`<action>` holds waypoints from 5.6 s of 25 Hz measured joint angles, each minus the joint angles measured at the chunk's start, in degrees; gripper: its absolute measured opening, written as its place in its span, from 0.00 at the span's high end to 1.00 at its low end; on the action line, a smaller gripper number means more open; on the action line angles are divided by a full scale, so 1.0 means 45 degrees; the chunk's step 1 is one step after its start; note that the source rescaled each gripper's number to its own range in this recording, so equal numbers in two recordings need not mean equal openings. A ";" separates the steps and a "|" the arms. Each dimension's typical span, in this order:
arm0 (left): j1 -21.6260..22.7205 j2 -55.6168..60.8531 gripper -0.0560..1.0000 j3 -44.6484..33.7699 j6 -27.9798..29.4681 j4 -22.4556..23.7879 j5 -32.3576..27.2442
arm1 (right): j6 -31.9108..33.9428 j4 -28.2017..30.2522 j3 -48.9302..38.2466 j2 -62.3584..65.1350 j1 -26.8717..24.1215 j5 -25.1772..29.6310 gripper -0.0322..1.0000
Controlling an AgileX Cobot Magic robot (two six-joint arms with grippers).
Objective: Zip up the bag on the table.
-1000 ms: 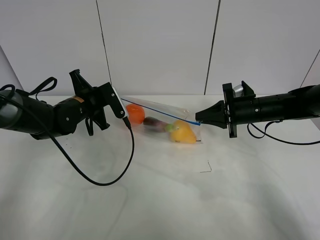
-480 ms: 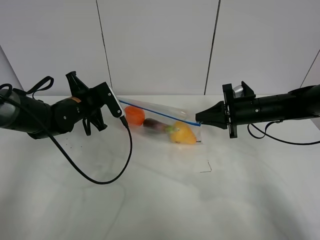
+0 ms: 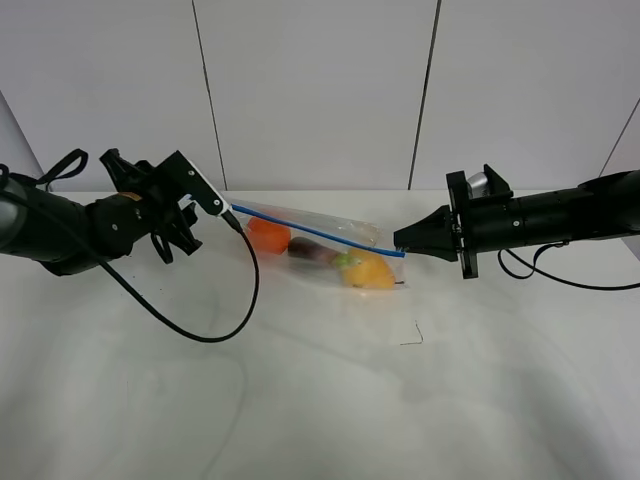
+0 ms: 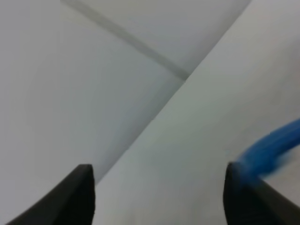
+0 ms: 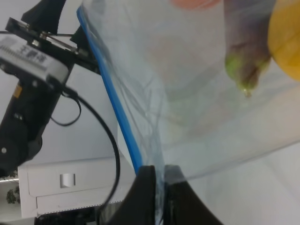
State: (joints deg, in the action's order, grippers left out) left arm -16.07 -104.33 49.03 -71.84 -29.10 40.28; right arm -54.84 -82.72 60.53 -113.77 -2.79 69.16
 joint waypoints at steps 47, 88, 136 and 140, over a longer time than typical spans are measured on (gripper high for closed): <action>0.4873 0.0440 0.02 0.6491 1.5166 0.5237 -2.3947 | 0.0197 -0.0134 0.0000 0.0000 0.0000 0.0000 0.97; 0.4598 1.6115 0.02 -0.4461 1.4221 0.5638 -2.2304 | 0.0197 -0.0134 0.0000 0.0000 0.0000 0.0000 0.97; 0.3532 2.3251 0.02 -0.4502 1.4167 0.5638 -2.2425 | 0.9521 1.4727 0.6501 0.0000 0.0000 -0.0032 0.00; 0.3532 2.3251 0.02 -0.4502 1.4167 0.5638 -2.2425 | 1.0355 1.6715 0.6796 0.0054 0.0000 0.0056 0.00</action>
State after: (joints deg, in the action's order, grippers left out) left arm -0.18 0.29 28.78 -8.09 -3.73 -60.63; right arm -8.24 -7.51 91.11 -113.53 -2.79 69.42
